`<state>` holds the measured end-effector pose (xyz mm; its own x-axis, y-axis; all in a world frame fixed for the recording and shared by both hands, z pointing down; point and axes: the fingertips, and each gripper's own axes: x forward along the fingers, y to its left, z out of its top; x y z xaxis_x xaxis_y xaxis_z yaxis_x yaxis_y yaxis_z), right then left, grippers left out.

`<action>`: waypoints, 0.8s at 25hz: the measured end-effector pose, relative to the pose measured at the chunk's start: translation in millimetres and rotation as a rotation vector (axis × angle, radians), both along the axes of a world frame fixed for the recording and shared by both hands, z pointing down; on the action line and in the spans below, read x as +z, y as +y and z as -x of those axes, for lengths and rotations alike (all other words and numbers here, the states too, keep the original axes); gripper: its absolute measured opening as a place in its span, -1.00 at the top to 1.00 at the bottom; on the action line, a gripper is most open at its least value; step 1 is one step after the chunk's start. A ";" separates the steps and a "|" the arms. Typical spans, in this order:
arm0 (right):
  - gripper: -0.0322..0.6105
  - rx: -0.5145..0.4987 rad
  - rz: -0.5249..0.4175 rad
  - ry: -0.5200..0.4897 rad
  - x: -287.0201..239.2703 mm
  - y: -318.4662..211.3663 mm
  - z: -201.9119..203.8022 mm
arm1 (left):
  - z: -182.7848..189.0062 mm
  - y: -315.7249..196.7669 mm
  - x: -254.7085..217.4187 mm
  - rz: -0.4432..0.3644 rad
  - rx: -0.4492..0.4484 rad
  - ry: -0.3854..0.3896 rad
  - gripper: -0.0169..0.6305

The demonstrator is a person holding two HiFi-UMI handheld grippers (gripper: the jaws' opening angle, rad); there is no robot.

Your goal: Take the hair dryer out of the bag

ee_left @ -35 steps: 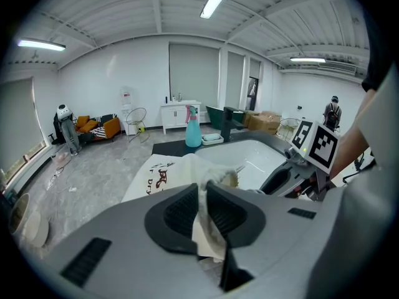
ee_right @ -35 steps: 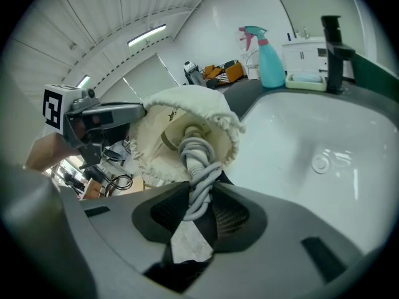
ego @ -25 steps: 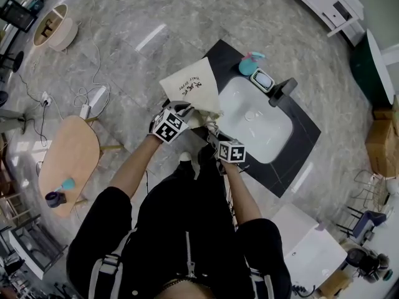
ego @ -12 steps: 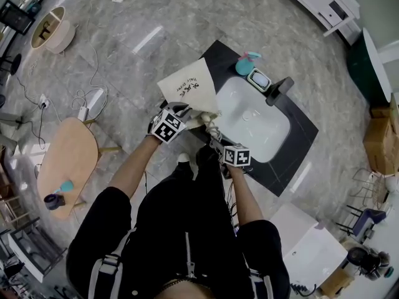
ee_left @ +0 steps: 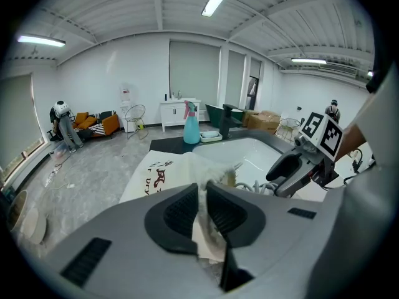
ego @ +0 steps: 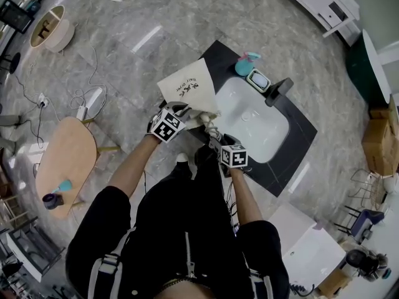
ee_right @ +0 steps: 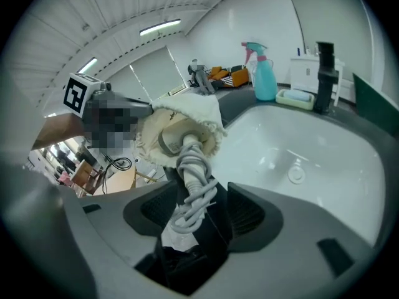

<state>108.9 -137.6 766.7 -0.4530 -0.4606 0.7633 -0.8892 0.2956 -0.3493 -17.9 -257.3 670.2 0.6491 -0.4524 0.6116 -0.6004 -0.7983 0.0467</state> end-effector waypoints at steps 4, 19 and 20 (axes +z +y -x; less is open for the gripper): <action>0.03 -0.048 -0.060 0.049 -16.5 -19.5 6.7 | -1.3 -1.2 0.0 0.002 0.005 0.003 0.77; -0.06 -0.214 -0.009 0.121 -6.3 -55.2 45.8 | -9.8 -4.4 1.6 0.017 0.013 0.019 0.77; -0.06 -0.220 -0.004 0.128 -3.5 -57.2 47.9 | -9.3 -4.6 1.6 0.019 0.013 0.023 0.77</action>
